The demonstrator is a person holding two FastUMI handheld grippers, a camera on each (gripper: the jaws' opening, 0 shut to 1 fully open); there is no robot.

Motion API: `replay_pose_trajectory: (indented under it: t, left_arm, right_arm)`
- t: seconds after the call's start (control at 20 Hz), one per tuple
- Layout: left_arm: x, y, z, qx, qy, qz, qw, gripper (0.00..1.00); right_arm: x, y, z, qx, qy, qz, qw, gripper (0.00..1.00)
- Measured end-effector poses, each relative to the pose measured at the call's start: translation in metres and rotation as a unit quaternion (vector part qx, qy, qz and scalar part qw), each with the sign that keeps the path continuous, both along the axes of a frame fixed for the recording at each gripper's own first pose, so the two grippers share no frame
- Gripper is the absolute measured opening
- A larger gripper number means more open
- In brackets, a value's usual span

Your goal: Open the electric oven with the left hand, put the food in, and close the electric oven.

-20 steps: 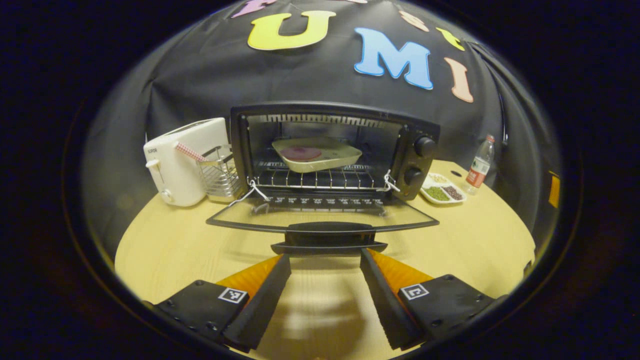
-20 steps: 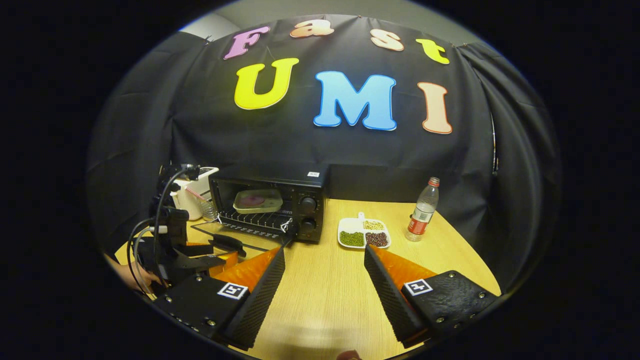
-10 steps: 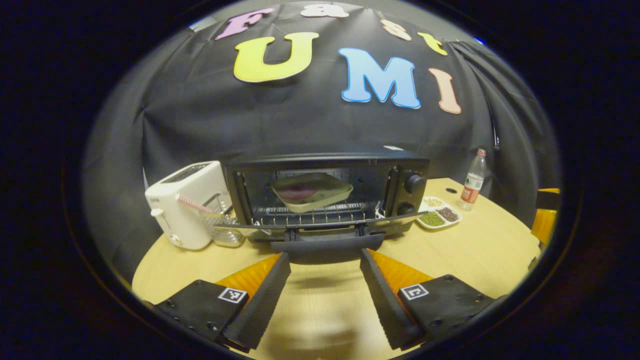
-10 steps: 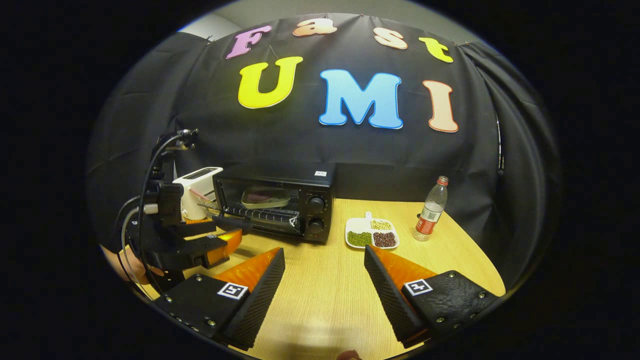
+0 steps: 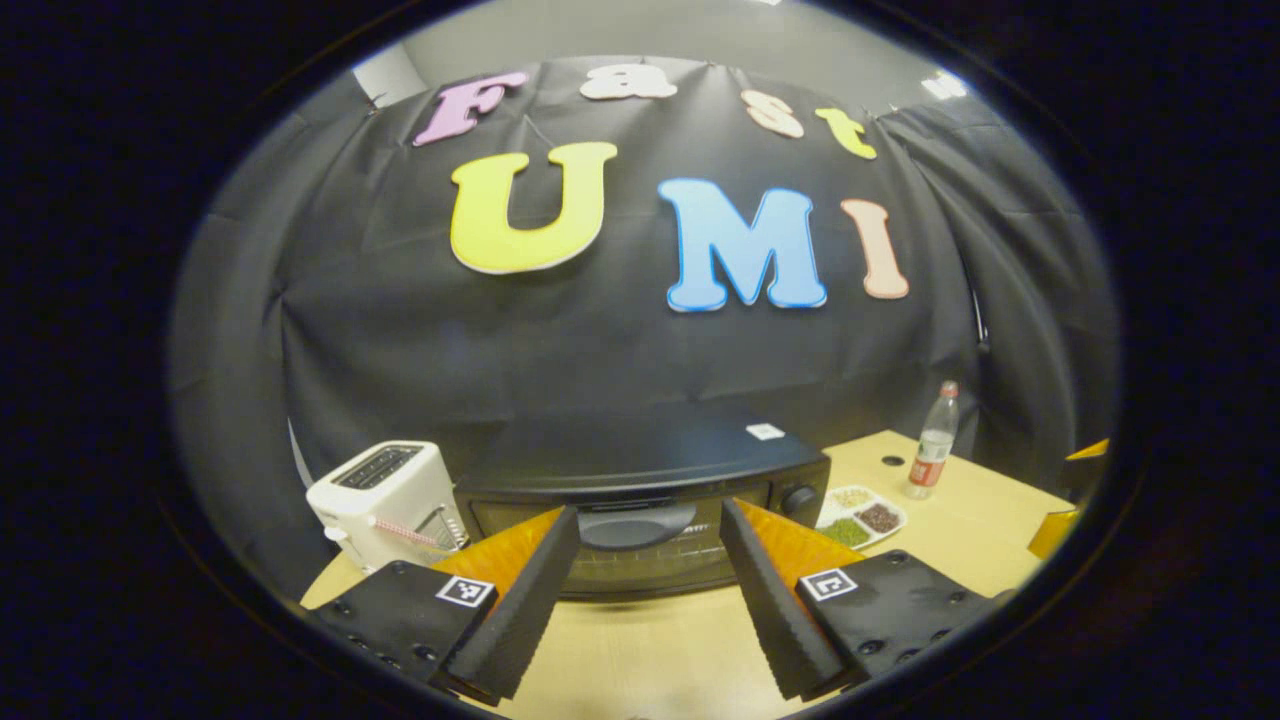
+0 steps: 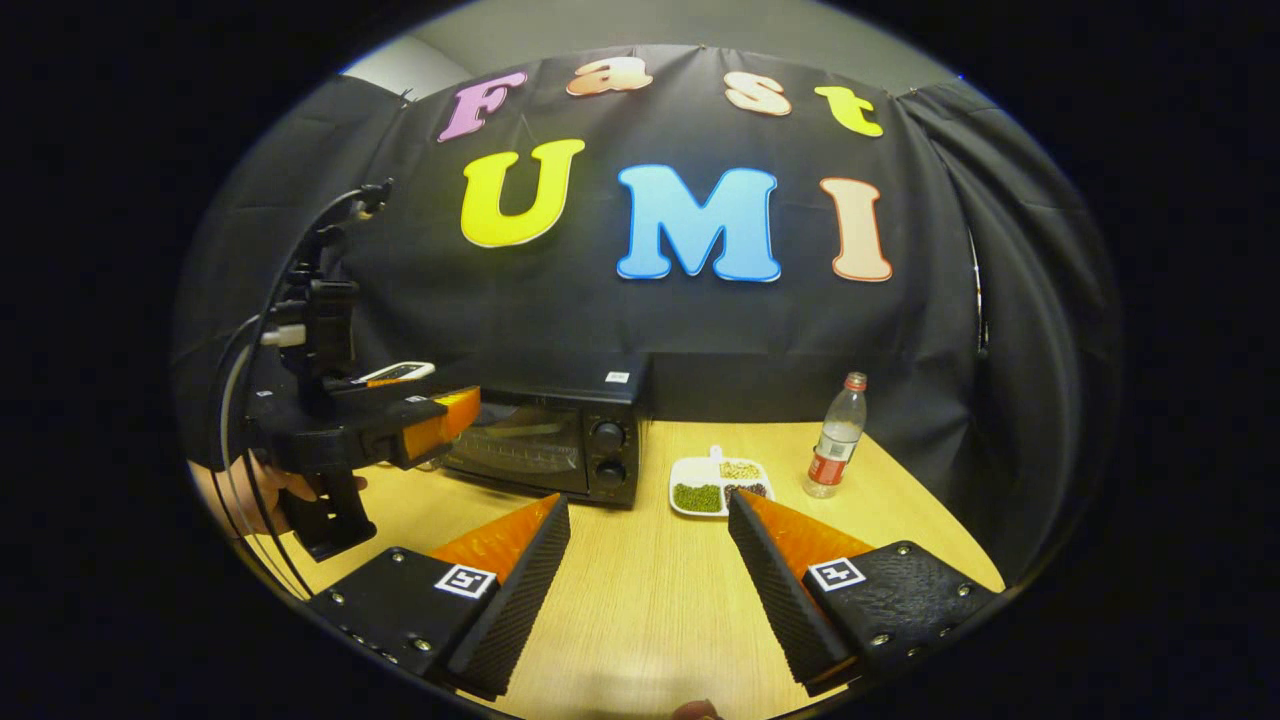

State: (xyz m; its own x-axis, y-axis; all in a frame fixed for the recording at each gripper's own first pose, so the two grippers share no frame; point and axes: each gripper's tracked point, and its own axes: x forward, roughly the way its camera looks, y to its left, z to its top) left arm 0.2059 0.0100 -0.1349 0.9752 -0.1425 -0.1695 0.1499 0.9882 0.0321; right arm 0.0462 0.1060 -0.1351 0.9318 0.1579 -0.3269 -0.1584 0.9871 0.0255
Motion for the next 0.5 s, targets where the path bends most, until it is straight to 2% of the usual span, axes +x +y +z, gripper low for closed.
replay_pose_trajectory:
  t: [0.2, 0.3, 0.4, 0.5]
  left_arm:
    - [-0.062, -0.026, 0.059, -0.01, -0.039, 0.014, 0.999, 1.0]
    - [-0.094, -0.041, 0.086, -0.009, -0.051, 0.023, 0.998, 0.95]
    - [-0.129, -0.049, 0.103, -0.005, -0.063, 0.038, 0.997, 0.99]
    - [-0.165, -0.054, 0.118, -0.007, -0.07, 0.052, 0.996, 0.99]
  right_arm:
    - [-0.012, -0.029, 0.037, 0.013, -0.038, 0.005, 0.999, 0.98]
    - [-0.024, -0.044, 0.052, 0.017, -0.05, 0.012, 0.999, 0.98]
    - [-0.035, -0.052, 0.067, 0.022, -0.066, 0.021, 0.997, 0.98]
    - [-0.046, -0.06, 0.078, 0.024, -0.076, 0.028, 0.996, 0.98]
